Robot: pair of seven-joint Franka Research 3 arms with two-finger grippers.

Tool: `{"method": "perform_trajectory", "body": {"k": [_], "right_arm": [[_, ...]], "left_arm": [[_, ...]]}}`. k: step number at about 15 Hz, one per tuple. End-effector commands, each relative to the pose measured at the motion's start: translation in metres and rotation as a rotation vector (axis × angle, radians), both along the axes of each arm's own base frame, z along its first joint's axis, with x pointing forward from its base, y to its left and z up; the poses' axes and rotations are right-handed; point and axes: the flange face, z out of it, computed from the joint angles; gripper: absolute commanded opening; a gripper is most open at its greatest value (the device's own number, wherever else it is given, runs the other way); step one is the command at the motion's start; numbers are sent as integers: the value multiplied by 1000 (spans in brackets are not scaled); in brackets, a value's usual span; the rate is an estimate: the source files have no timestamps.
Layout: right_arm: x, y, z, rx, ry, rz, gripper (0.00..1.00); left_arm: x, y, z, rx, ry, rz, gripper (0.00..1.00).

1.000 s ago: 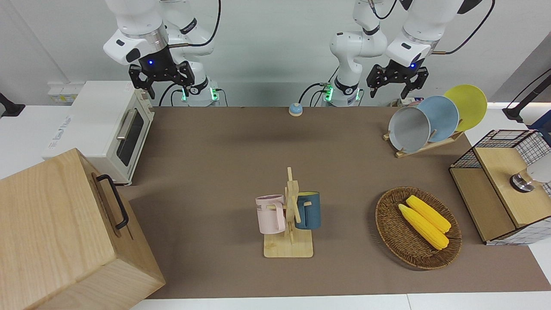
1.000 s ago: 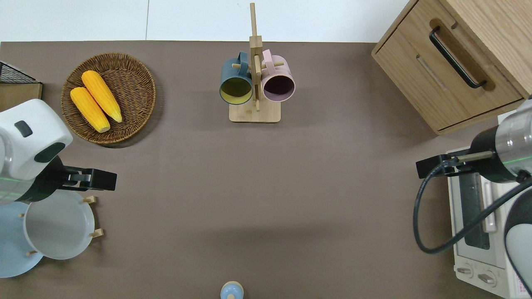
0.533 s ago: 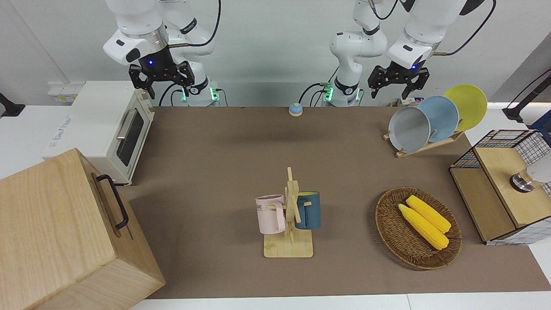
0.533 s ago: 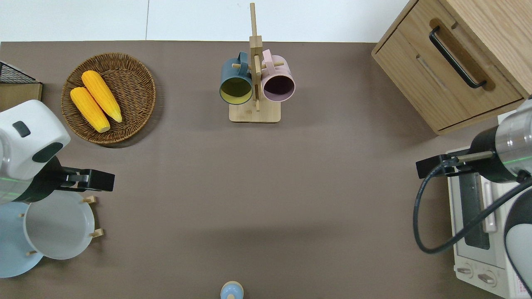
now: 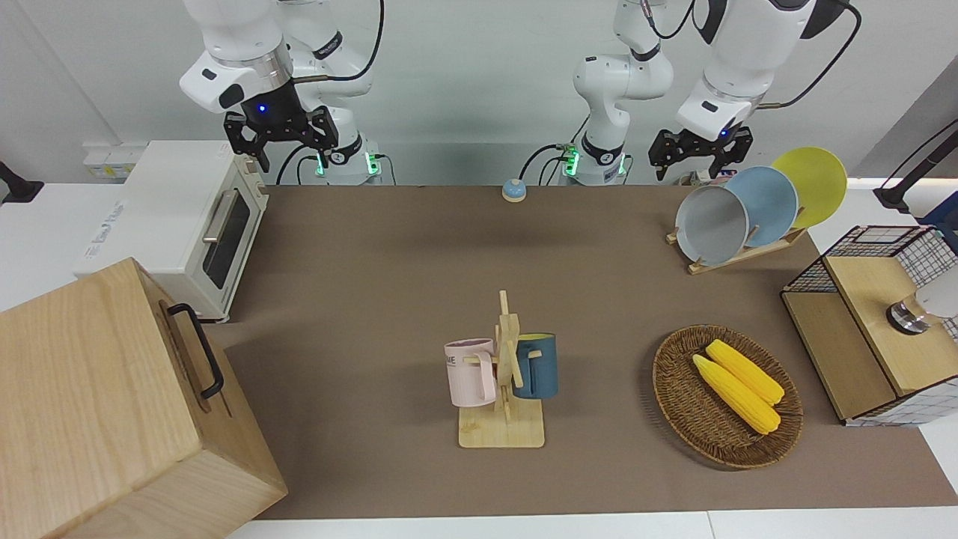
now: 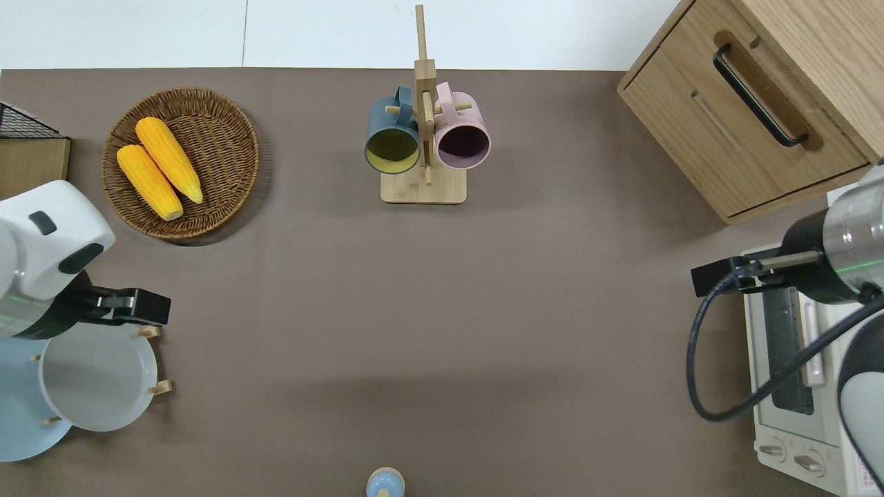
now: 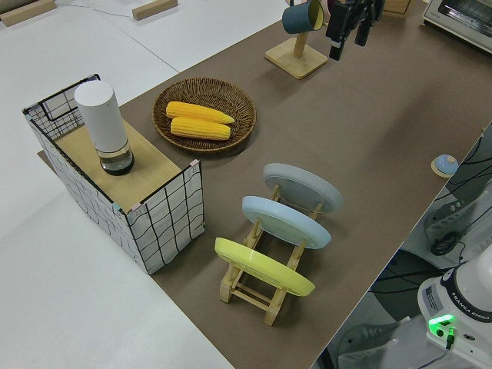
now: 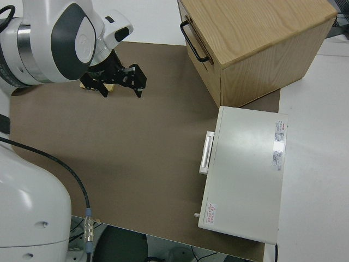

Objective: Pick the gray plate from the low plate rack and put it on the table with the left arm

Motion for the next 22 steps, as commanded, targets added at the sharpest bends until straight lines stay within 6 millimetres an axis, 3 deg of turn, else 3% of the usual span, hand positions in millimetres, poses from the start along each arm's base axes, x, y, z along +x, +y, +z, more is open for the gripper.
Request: {"method": "perform_trajectory", "body": {"k": [1,6,8,16,22], "right_arm": [[-2,-1,3,9,6,-2,987],[-2,-1,3,9,6,-2,987],[-2,-1,3,9,6,-2,990],[-2,-1,3,9,6,-2,990],[-2,-1,3,9,6,-2,987]], "left_arm": [[-13,41,7,-4,-13,-41,995],[-12,84,1,37,-25,-10,995],[-12,87,0,45,-26,-7,995],[-34,97,-41,141,-65,-51,995],[-37,100,-71,196,-53,-85,995]]}}
